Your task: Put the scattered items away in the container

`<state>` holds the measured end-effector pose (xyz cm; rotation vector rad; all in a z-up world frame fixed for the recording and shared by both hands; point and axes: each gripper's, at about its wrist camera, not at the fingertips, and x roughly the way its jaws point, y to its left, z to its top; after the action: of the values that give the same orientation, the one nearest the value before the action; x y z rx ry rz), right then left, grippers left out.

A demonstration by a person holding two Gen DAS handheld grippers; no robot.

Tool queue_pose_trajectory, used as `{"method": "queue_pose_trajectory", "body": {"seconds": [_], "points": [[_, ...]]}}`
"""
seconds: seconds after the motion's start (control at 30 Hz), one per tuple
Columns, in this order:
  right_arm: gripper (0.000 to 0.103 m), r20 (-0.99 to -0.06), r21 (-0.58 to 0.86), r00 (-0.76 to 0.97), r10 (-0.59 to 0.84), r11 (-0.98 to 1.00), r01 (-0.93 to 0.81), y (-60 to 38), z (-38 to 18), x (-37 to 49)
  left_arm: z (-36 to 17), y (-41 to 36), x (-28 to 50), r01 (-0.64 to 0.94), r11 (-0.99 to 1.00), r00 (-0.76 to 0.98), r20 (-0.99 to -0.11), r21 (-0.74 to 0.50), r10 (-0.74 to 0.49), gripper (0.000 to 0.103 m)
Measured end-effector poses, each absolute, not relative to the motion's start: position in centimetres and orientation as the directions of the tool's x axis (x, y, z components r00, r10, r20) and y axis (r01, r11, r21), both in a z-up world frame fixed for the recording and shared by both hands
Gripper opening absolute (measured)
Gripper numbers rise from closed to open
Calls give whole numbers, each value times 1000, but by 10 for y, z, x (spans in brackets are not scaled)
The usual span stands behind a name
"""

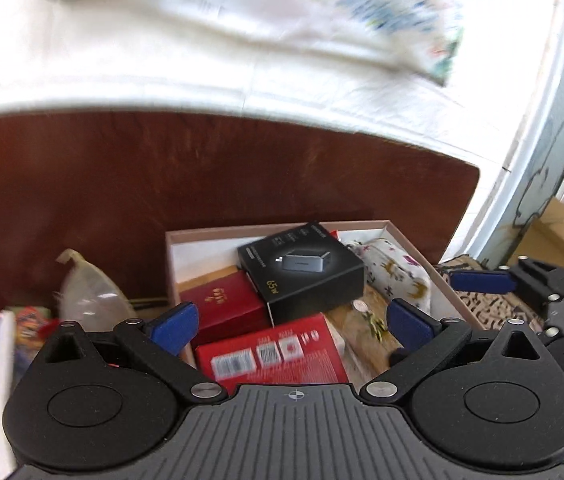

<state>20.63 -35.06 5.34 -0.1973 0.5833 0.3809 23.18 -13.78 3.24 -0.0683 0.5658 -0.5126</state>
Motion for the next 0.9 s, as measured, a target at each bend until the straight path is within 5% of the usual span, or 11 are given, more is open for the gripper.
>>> {"method": "queue_pose_trajectory", "body": {"seconds": [0.2,0.63,0.9], "points": [[102,-563,-15,769,302,927,-374,-363,63,123,40,-136,132,361,930,829,-434,-63,-352,103],[102,-600,13,774,199,971,-240,-381,50,23,1,-133,37,224,974,796,-572,-28,-199,103],[102,-613,-6,771,172,975,-222,-381,45,8,6,-144,25,215,976,806,-569,24,-163,103]]}}
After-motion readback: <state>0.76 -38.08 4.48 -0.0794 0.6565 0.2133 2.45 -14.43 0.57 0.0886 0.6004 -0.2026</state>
